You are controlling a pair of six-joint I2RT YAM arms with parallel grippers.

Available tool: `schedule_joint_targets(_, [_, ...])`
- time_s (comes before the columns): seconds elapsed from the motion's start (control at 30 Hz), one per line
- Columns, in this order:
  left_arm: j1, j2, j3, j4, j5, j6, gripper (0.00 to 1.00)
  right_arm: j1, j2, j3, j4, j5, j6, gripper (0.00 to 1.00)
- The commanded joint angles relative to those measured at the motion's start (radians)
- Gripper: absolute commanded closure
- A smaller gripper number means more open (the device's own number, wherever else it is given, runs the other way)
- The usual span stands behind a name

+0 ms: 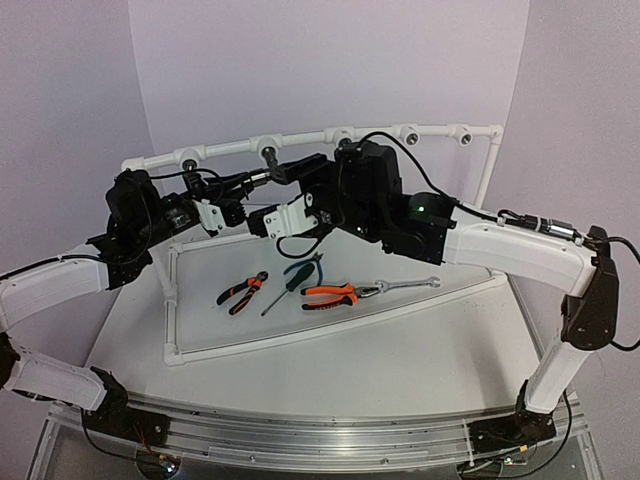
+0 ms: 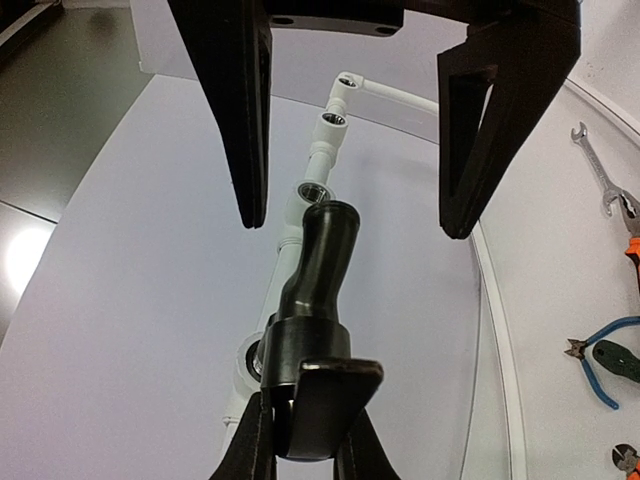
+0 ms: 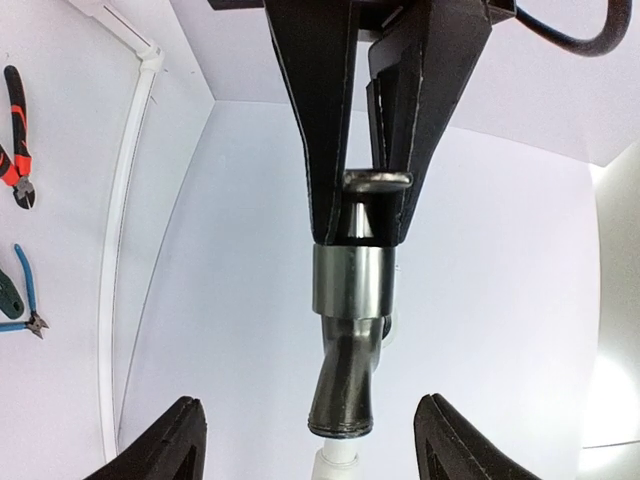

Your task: Install the water faucets

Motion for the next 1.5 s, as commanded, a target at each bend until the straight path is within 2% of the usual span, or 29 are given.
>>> schedule_joint_targets(0.0, [-0.008, 0.006, 0.075, 0.074, 0.005, -0.015, 1.00, -0.044, -0.016, 0.033, 0.032, -0.089, -0.026, 0.28])
schedule_joint_targets(0.23, [0.005, 0.025, 0.080, 0.094, 0.020, -0.017, 1.00, -0.115, -0.028, 0.049, 0.051, -0.384, 0.051, 0.22])
schedule_joint_targets(0.33, [0.016, 0.040, 0.103, 0.092, 0.028, -0.017, 1.00, -0.140, -0.015, 0.052, 0.051, -0.450, 0.045, 0.21])
schedule_joint_targets(0.43, [0.028, 0.053, 0.124, 0.083, 0.043, -0.017, 1.00, -0.171, 0.010, 0.065, 0.050, -0.485, 0.029, 0.21])
schedule_joint_targets(0.63, [0.032, 0.068, 0.142, 0.076, 0.060, -0.015, 1.00, -0.201, 0.087, 0.139, 0.099, -0.504, -0.013, 0.29])
schedule_joint_targets(0.87, [0.033, 0.063, 0.138, 0.083, 0.059, -0.024, 1.00, -0.210, 0.142, 0.182, 0.048, -0.524, -0.064, 0.31])
schedule_joint_targets(0.97, [0.034, 0.056, 0.133, 0.081, 0.062, -0.027, 1.00, -0.209, 0.165, 0.205, 0.046, -0.558, -0.051, 0.38])
schedule_joint_targets(1.17, [0.035, 0.053, 0.128, 0.082, 0.064, -0.031, 1.00, -0.209, 0.188, 0.213, 0.126, -0.542, 0.004, 0.62])
schedule_joint_targets(1.47, [0.041, 0.062, 0.135, 0.084, 0.065, -0.037, 1.00, -0.196, 0.172, 0.119, 0.215, -0.508, 0.076, 0.73])
